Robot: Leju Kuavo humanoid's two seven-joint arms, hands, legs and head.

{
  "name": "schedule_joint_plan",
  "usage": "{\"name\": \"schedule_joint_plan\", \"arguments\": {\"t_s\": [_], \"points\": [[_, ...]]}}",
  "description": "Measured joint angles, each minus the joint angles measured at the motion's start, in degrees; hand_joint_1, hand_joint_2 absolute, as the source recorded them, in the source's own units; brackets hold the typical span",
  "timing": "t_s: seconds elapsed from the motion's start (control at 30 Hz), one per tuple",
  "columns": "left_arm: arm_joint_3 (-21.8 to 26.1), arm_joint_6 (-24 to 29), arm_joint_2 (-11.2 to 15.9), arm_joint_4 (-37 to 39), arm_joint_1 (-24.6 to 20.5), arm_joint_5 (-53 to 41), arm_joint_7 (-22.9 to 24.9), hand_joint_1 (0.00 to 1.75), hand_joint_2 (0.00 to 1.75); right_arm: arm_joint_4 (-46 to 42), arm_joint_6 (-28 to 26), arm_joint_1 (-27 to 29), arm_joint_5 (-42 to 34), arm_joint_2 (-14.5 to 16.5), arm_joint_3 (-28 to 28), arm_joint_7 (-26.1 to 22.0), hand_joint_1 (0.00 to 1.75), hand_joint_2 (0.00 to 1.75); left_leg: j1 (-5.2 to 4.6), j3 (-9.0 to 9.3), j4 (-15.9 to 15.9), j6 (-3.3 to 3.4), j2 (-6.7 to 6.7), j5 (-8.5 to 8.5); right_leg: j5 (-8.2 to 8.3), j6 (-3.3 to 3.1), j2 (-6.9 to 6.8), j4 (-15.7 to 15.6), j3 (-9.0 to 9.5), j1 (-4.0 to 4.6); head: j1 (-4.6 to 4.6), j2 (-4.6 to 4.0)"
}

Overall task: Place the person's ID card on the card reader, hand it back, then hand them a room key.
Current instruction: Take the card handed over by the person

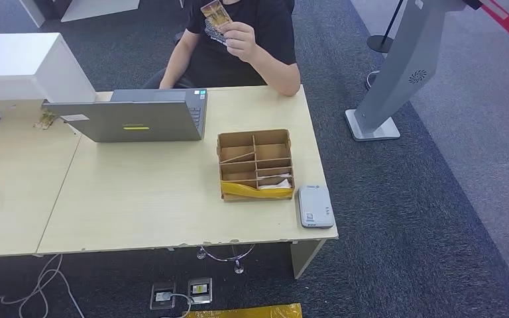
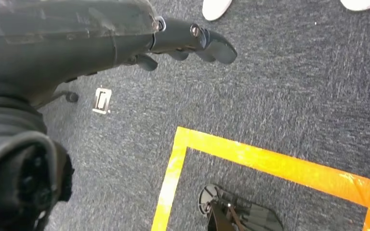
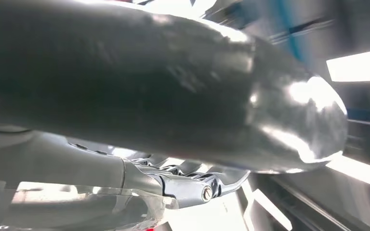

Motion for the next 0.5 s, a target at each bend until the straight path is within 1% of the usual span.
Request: {"name": "schedule_joint_plan", "arguments": {"t_s": [0.07,0.13,0.2,0.23,0.3,0.4,0.47,0.5], "points": [[0.0,0.0,0.0,0.0,0.0,-0.4,-0.1,0.00,0.00,-3.2,-10.2,-0.1,12.6,-3.6,2.3,6.5,0.00,0.00,-0.02,-0.06,0.0,0.01,0.00,0.00,0.01,0.01,-0.01,0.0,0.01,-0.02,0.00,0.00],[0.0,-0.3,0.0,0.0,0.0,-1.1,-0.1,0.00,0.00,-6.9,-18.9,-1.1,24.5,-8.0,5.6,14.7,0.00,0.00,-0.03,-0.08,0.0,0.01,-0.01,0.01,0.02,0.03,-0.03,0.0,0.02,-0.04,-0.01,0.00],[0.0,-0.6,0.0,0.0,-0.1,-1.7,-0.1,0.00,0.00,-10.2,-24.4,-2.7,34.8,-12.5,9.4,23.9,0.00,0.00,-0.03,-0.08,0.0,0.03,-0.04,0.03,0.03,0.03,-0.07,0.0,0.02,-0.03,-0.01,0.00],[0.0,-0.8,0.0,0.0,-0.1,-2.1,-0.1,0.00,0.00,-11.7,-25.9,-3.7,39.8,-14.8,11.4,28.6,0.00,0.00,-0.03,-0.09,0.0,0.03,-0.08,0.04,0.03,0.03,-0.10,0.0,0.03,-0.03,-0.01,0.00],[0.0,-1.2,0.0,0.0,-0.1,-2.8,-0.2,0.00,0.00,-13.9,-26.2,-6.6,49.1,-19.0,16.0,37.5,0.00,0.00,-0.01,-0.11,0.0,0.02,-0.14,0.06,0.03,0.03,-0.18,0.0,0.02,-0.02,0.01,0.00],[0.0,-1.6,0.0,0.0,-0.1,-3.7,-0.3,0.00,0.00,-16.4,-22.6,-12.0,61.8,-25.2,23.9,49.7,0.00,0.00,-0.01,-0.09,0.0,0.02,-0.27,0.11,0.03,0.03,-0.26,0.0,0.00,-0.01,0.00,0.00],[0.0,-1.7,0.0,0.0,-0.1,-3.9,-0.3,0.00,0.00,-17.4,-18.7,-16.4,66.9,-28.9,29.5,55.4,0.00,0.00,0.00,-0.09,0.0,0.04,-0.36,0.15,0.03,0.03,-0.32,0.0,-0.02,-0.01,-0.01,0.00],[-0.1,-1.8,0.0,0.0,-0.1,-3.9,-0.3,0.00,0.00,-17.7,-16.7,-18.7,68.5,-30.5,32.2,57.6,0.00,0.00,0.00,-0.10,0.0,0.05,-0.40,0.15,0.03,0.03,-0.36,0.0,-0.02,-0.01,-0.01,0.00]]}}
